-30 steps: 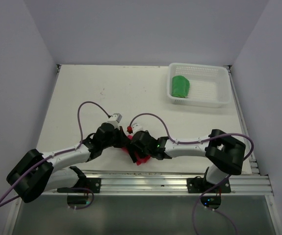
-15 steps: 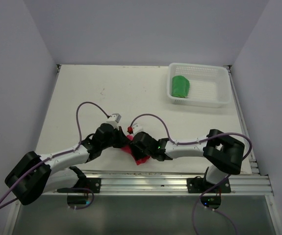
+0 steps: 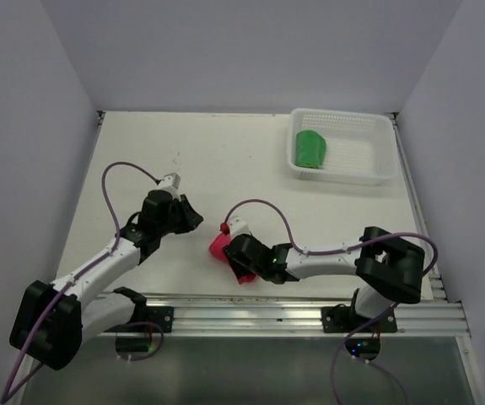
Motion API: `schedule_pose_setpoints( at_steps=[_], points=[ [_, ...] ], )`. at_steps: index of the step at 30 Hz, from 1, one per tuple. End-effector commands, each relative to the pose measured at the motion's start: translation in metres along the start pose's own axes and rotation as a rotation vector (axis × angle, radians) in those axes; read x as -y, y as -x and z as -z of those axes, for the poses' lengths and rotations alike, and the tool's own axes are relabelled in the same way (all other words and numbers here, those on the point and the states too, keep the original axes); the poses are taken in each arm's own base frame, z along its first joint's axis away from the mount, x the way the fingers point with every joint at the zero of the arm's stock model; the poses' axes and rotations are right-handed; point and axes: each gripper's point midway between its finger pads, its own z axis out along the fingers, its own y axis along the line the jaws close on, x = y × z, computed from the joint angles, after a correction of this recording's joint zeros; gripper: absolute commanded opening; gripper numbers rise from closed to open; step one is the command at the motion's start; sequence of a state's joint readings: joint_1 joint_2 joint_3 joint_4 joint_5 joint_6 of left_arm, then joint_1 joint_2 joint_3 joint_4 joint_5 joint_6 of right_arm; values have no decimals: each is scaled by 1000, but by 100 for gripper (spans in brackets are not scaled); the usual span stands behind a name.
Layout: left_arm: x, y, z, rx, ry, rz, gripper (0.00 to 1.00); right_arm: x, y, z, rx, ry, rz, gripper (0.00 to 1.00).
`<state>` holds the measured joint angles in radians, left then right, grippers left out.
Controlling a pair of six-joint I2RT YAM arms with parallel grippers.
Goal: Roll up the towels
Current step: Place the rolled towel into the container
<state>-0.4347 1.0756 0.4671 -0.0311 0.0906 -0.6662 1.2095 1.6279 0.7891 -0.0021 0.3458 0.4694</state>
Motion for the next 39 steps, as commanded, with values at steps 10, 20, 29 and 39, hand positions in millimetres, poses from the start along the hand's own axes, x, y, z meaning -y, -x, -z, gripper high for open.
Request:
schedule_pose_setpoints(
  at_steps=[10, 20, 29, 39],
  points=[
    [-7, 68, 20, 95, 106, -50, 50, 52, 89, 45, 166, -115, -67, 4],
    [-4, 127, 39, 118, 245, -255, 100, 166, 184, 66, 268, -227, -243, 0],
    [-34, 141, 33, 134, 418, -257, 100, 306, 240, 104, 409, -450, -417, 0],
    [-37, 125, 13, 104, 332, -325, 100, 417, 227, 97, 459, -612, -615, 1]
  ],
)
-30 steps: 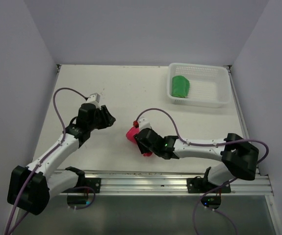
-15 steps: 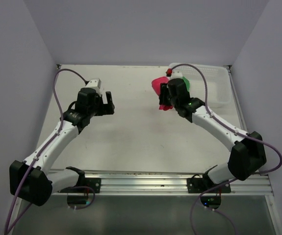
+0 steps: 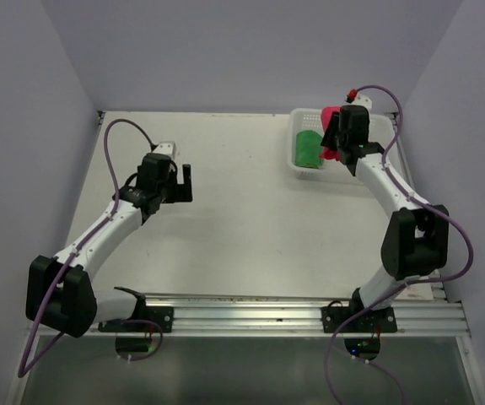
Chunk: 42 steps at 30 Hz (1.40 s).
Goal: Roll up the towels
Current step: Place the rolled towel into the container
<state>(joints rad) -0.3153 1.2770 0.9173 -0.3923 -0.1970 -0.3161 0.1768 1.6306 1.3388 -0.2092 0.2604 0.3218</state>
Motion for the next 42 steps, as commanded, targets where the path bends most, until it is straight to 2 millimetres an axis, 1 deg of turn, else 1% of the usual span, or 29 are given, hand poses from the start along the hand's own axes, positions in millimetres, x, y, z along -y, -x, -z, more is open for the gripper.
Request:
schedule_pose_setpoints(
  at_steps=[1, 2, 3, 5, 6, 8, 9, 10, 11, 12, 13, 15, 16, 20, 23, 24, 25, 27, 28, 31, 32, 35, 41, 42],
  points=[
    [8, 15, 0, 64, -60, -39, 100, 6, 29, -19, 77, 9, -74, 1],
    [8, 15, -1, 62, -62, -37, 100, 9, 22, -28, 63, -1, -74, 1],
    [8, 14, -2, 58, -64, -38, 100, 12, 23, -33, 74, -5, -76, 1],
    [8, 15, -3, 58, -59, -39, 100, 20, 19, -44, 68, -20, -73, 1],
    [8, 15, -3, 60, -58, -39, 100, 21, 13, -54, 58, -26, -70, 1],
    [6, 14, -4, 58, -52, -38, 100, 28, 13, -64, 59, -29, -82, 1],
    [6, 14, -5, 56, -51, -37, 100, 31, 4, -73, 37, -36, -84, 1],
    [4, 14, -6, 57, -47, -35, 100, 35, 7, -77, 41, -41, -95, 1],
    [3, 14, -6, 56, -43, -33, 100, 37, 4, -83, 30, -37, -94, 2],
    [2, 13, -8, 50, -40, -32, 100, 40, -6, -93, 3, -45, -90, 2],
    [0, 15, -8, 51, -38, -28, 100, 41, -4, -98, 1, -46, -93, 2],
    [0, 14, -10, 44, -40, -26, 100, 42, -14, -107, -30, -38, -94, 3],
    [-2, 15, -11, 45, -36, -22, 100, 43, -22, -115, -53, -43, -88, 3],
    [-3, 15, -12, 38, -40, -16, 100, 53, -47, -124, -119, -80, -85, 6],
    [-2, 15, -14, 33, -50, -11, 100, 63, -63, -127, -162, -126, -75, 15],
    [0, 12, -15, 23, -63, -11, 100, 63, -64, -128, -167, -126, -70, 25],
    [2, 11, -16, 14, -76, -14, 100, 66, -74, -130, -199, -137, -64, 30],
    [4, 9, -17, 7, -84, -15, 100, 67, -78, -132, -217, -140, -58, 41],
    [4, 10, -17, 5, -85, -15, 100, 67, -79, -132, -220, -140, -55, 49],
    [5, 9, -17, 0, -92, -14, 100, 68, -84, -133, -237, -146, -53, 57],
    [5, 8, -17, -1, -93, -14, 100, 68, -85, -133, -244, -150, -54, 61],
    [6, 7, -18, -5, -102, -12, 100, 67, -85, -133, -252, -145, -56, 67],
    [8, 6, -18, -13, -113, -10, 100, 64, -78, -129, -251, -139, -61, 73],
    [9, 6, -18, -14, -118, -9, 100, 64, -73, -128, -242, -136, -62, 75]
  ],
)
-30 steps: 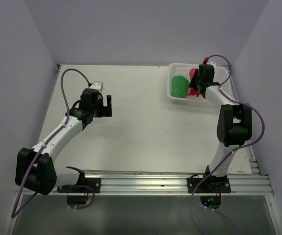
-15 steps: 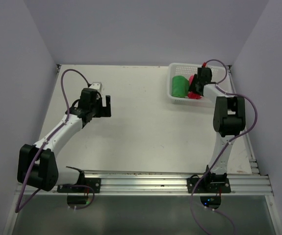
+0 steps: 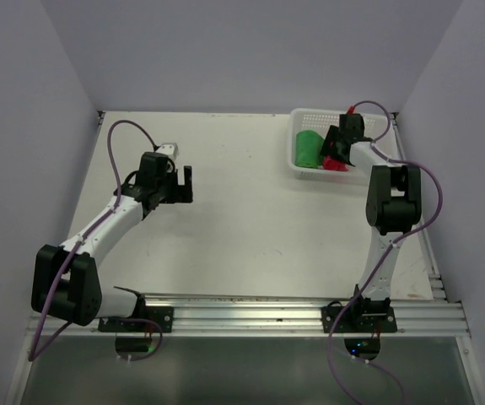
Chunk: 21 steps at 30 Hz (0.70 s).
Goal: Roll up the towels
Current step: Place the rolled towel into the container
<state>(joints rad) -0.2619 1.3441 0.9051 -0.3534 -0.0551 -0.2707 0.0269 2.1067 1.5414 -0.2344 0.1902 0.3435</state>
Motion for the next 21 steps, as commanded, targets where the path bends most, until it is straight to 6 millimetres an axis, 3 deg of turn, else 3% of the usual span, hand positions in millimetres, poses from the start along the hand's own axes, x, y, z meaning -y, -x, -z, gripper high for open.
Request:
schedule_pose_setpoints(
  at_steps=[1, 13, 21],
  points=[
    [5, 19, 1, 54, -29, 1, 100, -6, 23, 9, 37, 18, -14, 76],
    [5, 18, 2, 47, -37, 6, 100, -5, 41, 29, 65, 15, -14, 85],
    [7, 18, 4, 43, -50, 5, 100, -9, 66, 65, 143, 47, -42, 89]
  ],
)
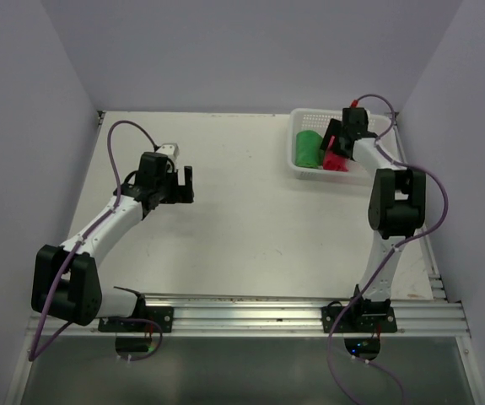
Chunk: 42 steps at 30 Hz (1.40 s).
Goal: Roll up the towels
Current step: Place the rolled towel into the container
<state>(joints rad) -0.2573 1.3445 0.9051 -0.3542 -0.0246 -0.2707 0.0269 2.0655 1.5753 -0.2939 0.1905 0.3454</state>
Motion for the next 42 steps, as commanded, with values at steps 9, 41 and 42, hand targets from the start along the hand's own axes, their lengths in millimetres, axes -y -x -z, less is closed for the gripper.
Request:
schedule_pose_setpoints(
  at_steps=[9, 41, 42],
  points=[
    [4, 25, 13, 92, -32, -2, 100, -18, 65, 82, 245, 124, -30, 98],
    [-16, 71, 84, 419, 58, 39, 100, -21, -107, 259, 73, 292, 109, 99],
    [-16, 71, 84, 419, 59, 40, 100, -20, -108, 257, 73, 287, 109, 99]
  ],
)
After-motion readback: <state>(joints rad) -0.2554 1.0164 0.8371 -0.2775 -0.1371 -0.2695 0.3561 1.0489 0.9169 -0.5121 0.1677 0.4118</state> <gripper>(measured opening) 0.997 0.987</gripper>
